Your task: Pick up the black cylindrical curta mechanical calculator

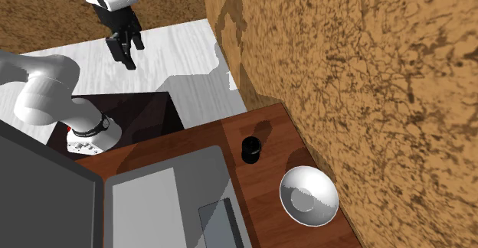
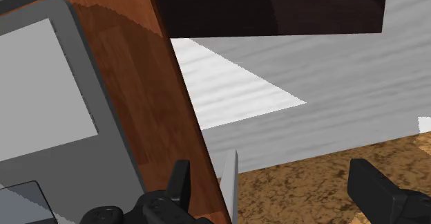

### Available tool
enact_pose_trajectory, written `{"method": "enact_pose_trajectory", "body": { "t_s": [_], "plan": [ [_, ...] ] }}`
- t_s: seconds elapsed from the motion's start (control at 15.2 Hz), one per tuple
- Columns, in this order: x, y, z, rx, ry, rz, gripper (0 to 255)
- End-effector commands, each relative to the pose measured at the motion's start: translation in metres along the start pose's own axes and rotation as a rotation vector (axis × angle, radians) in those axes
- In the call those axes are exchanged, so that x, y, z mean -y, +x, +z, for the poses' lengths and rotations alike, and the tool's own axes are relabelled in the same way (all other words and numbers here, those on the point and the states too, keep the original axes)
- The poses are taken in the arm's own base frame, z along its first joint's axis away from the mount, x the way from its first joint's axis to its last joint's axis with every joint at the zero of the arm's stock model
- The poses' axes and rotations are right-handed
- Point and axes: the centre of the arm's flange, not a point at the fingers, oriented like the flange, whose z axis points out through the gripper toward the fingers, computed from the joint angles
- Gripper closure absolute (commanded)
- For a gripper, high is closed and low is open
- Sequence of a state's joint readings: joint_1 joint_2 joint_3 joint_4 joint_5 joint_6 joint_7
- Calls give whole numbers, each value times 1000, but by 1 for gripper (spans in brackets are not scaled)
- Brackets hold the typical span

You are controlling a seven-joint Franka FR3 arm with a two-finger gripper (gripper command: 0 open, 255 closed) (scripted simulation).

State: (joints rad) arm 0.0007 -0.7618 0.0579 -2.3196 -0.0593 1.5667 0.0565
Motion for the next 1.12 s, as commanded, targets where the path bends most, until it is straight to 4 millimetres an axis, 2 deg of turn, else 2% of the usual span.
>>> {"method": "enact_pose_trajectory", "body": {
  "t_s": [0.0,1.06],
  "plan": [
    [0,0,0,0,0,0,0],
    [-87,153,99,-90,38,178,0]
  ]
}}
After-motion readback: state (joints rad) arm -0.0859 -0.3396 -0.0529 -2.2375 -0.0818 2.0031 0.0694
